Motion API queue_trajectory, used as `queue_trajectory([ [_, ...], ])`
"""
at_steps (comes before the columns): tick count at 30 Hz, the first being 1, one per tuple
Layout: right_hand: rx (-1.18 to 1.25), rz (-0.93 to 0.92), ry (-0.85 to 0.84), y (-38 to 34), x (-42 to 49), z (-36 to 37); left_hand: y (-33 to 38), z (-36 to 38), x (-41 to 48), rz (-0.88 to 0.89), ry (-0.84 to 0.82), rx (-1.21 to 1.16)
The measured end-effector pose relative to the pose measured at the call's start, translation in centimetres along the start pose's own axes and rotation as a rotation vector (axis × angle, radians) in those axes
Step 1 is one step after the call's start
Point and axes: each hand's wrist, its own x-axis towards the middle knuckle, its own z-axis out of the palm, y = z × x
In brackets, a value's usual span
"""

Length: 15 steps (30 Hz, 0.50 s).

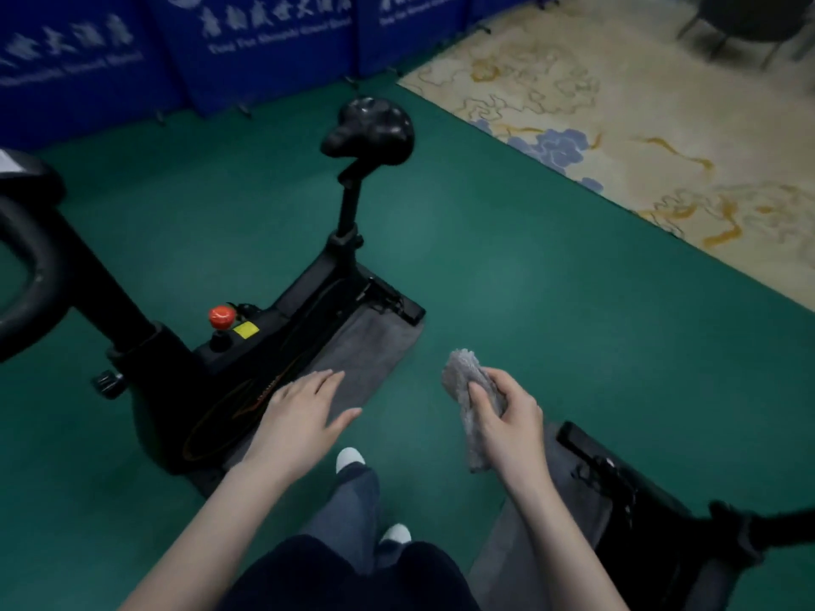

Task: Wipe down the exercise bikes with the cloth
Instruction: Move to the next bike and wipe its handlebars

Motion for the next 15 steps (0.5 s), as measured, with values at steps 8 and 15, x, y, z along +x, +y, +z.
queue_trajectory([
  [8,-0.029,-0.117,-0.176,-4.3,9.3,6.4,-5.1,-2.6,5.1,-0.178,0.066,-0.092],
  [15,-0.009,-0.245,-0.272,-9.0,14.8,11.4,-8.9,-4.6,7.2,-0.310,0.119,-0.117],
])
